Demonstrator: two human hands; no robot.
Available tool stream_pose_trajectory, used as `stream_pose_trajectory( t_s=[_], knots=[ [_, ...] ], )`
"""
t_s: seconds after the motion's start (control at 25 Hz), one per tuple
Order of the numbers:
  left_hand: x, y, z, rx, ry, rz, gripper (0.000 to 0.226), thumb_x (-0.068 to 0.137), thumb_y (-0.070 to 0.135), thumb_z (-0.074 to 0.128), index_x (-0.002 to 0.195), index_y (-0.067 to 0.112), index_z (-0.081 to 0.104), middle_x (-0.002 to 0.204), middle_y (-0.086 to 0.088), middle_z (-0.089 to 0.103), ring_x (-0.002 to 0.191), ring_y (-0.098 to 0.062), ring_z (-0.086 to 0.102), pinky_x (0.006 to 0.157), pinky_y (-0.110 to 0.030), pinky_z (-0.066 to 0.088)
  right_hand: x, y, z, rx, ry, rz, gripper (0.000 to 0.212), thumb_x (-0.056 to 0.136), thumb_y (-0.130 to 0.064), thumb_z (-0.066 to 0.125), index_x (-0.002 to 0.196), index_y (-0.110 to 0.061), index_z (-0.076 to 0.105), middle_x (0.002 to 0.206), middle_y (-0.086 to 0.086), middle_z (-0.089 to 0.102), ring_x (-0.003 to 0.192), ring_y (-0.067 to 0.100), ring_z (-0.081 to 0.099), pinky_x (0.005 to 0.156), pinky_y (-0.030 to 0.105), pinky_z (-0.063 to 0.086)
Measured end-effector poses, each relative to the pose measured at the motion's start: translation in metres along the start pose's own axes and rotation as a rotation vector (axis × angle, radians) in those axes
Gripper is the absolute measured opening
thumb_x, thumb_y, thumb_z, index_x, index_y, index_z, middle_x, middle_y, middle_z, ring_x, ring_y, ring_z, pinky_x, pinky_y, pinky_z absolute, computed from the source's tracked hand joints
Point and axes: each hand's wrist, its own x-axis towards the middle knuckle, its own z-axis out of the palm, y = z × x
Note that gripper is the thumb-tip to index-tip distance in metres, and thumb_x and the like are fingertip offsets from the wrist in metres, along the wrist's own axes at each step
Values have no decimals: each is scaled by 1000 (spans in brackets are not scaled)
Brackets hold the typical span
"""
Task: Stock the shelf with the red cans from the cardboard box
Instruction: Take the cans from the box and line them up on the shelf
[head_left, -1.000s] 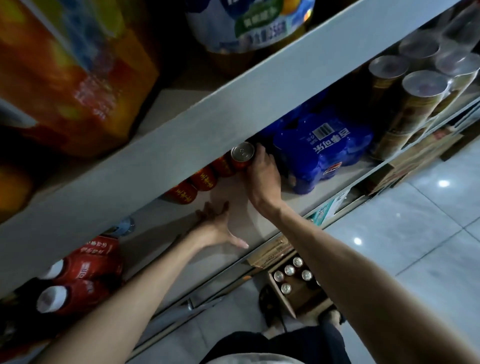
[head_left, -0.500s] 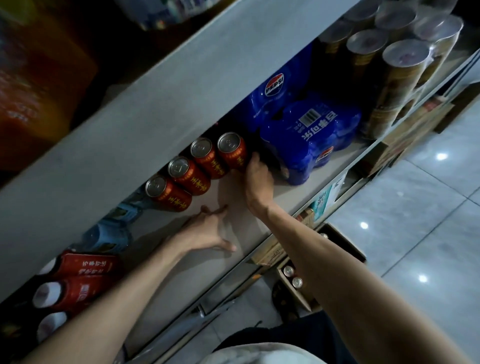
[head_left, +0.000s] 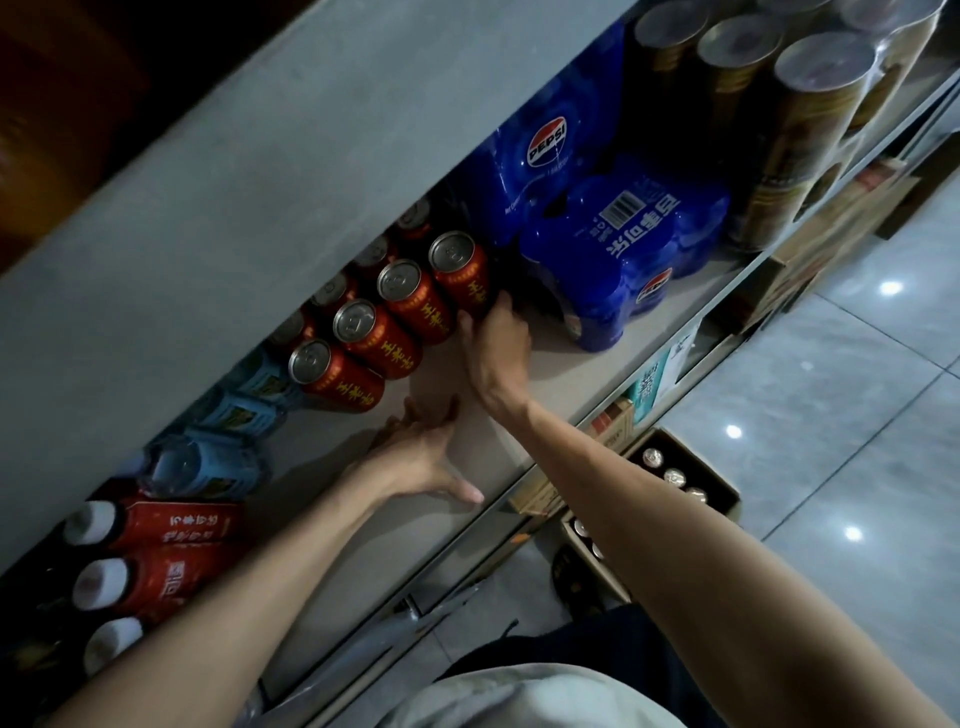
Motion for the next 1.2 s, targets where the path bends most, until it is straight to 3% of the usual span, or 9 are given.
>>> stream_pose_trajectory(
  t_s=[0.16,0.32,0.4,0.48,0.56,0.72,0.84,0.96,1.2],
  knots=[
    [3,1,2,20,14,-40,130,63,75,70,153,37,-16,165,-15,-3,150,-42,8,116,-51,24,6,-16,8,51,-39,88,44,96,-39,54,126,-8,48,123,15,61,113,33,59,92,39,46],
    [5,-2,4,-42,36,-37,122,68,74,67,154,37,-11,165,-13,-6,150,-42,7,117,-53,20,19,-20,8,81,-44,119,38,96,-37,55,120,-8,54,119,13,63,110,29,61,84,32,42],
    [5,-3,3,-414,132,-68,100,79,57,69,156,27,14,163,-10,17,148,-34,22,115,-46,28,22,-20,8,75,-49,130,34,97,-34,55,118,-8,55,117,12,63,108,28,61,82,32,42],
    [5,-9,7,-975,418,-185,63,87,26,72,142,7,46,144,-17,49,135,-34,46,100,-35,41,25,-19,9,51,-48,119,30,97,-32,55,115,-8,56,115,12,64,107,27,61,83,34,44],
    [-1,-17,16,-1295,665,-379,48,90,20,68,131,1,53,131,-18,59,124,-35,55,93,-34,46,27,-19,10,62,-65,108,27,96,-30,56,114,-10,56,114,9,63,106,24,61,85,35,48],
    [2,-32,9,-1593,784,-467,80,88,39,68,153,16,27,153,-11,40,140,-30,39,117,-48,31,30,-21,8,29,-57,107,26,94,-28,60,113,-10,58,111,7,65,105,21,63,80,30,46],
    [10,-33,-8,-1638,837,-418,85,85,39,71,153,18,26,153,-10,41,140,-31,40,118,-51,29,17,-16,5,14,-75,101,40,90,-28,67,122,-9,54,121,11,63,113,27,61,91,38,50],
    [16,-29,-12,-1759,747,-417,85,88,43,68,155,17,23,155,-11,37,142,-32,35,120,-50,24,6,-11,9,-39,-130,80,58,86,-24,71,133,-6,43,129,16,59,119,33,57,100,49,47],
    [21,-28,-13,-1725,799,-374,88,82,40,75,154,20,26,155,-6,38,141,-29,38,119,-50,26,15,-9,9,-64,-151,54,45,91,-18,66,130,-5,48,128,16,60,119,29,58,101,43,48]
  ],
)
